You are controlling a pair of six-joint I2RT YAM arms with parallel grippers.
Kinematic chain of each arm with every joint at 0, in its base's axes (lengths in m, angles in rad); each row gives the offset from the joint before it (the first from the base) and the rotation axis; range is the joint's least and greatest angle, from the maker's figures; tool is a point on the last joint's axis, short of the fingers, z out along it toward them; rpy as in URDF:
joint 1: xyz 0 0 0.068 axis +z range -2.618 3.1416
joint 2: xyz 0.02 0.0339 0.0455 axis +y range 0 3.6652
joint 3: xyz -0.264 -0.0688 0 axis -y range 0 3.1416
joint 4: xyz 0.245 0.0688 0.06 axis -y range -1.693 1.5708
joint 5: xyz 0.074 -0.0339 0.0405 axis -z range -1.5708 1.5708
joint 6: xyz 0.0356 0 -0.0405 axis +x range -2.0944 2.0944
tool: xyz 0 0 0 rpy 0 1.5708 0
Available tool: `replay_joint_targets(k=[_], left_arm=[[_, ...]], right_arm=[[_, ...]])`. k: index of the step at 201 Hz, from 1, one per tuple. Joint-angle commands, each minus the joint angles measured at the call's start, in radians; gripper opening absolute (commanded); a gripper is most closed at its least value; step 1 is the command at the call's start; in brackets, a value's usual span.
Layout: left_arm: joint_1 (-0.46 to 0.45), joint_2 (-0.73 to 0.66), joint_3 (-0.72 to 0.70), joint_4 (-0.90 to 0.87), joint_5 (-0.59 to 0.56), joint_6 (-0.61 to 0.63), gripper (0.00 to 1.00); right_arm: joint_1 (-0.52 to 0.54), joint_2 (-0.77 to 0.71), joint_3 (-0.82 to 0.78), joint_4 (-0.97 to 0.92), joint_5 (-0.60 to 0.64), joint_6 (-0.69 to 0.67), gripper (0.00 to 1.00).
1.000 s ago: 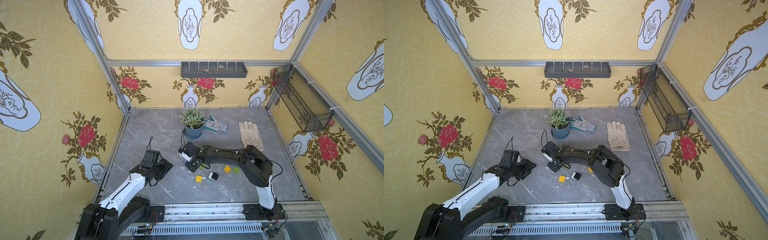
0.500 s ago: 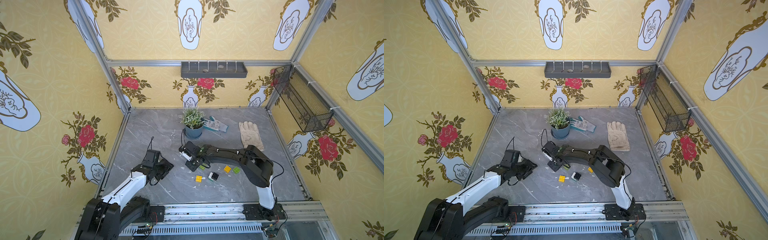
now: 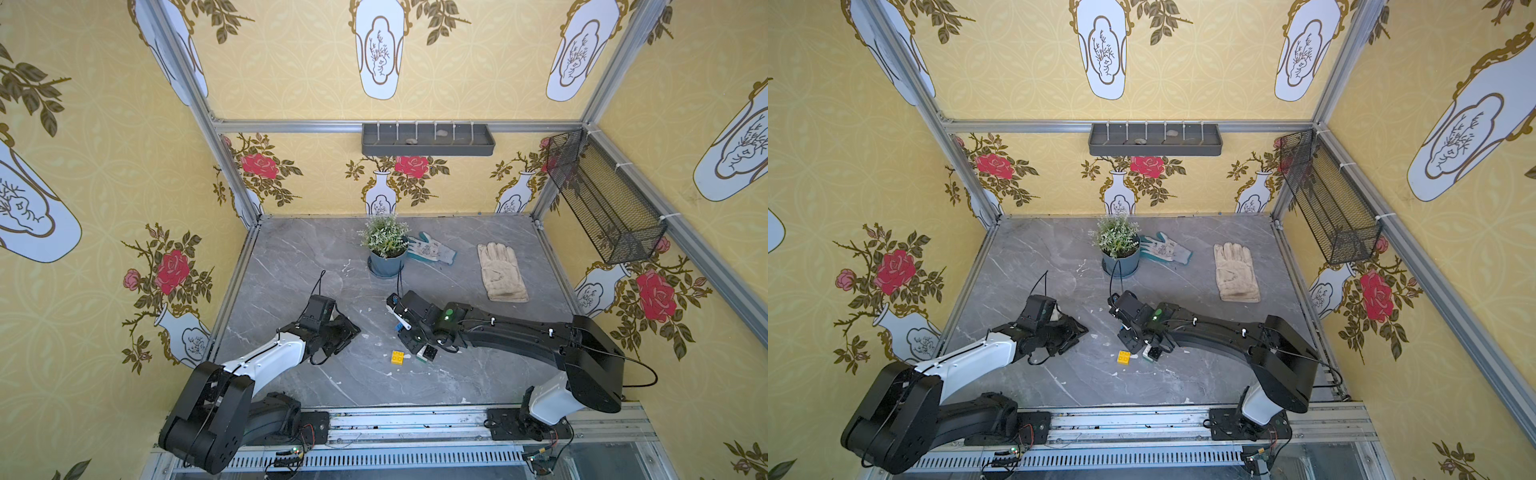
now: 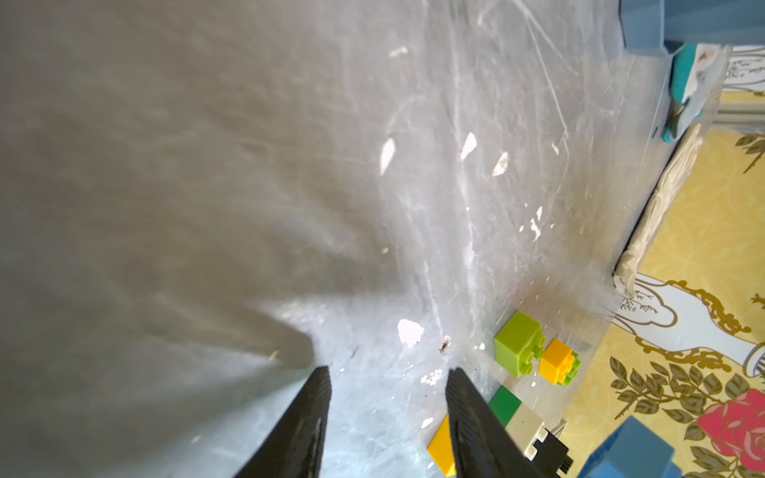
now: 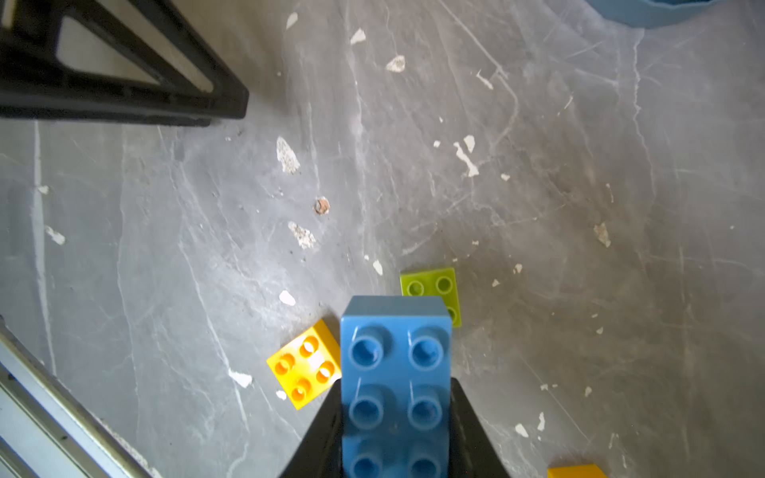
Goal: Assemble the number 4 with lego
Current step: Adjust the lego brick at the center of the board.
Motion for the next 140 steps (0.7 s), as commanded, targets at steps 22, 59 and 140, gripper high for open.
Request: replay_joint_targets(k=[22,59,140], left_arm=[[-0.053,0.053,0.0,0.089,0.0,-0.039,0.48],[-0.073,0.078,-0.018,0.119,-0.005,-0.045,0.48],[-0.081,0.131,-0.027,0.18,0.021,-0.044,0.47]], right_arm=[[0.033,-0.022,-0.044,0.006,0.076,0.027,0.03],[0.054,-0.028,-0.064,0.007,0.101,0.038,0.02],[0.045,-0.051,-0.076,-0.002,0.134,0.098,0.03]])
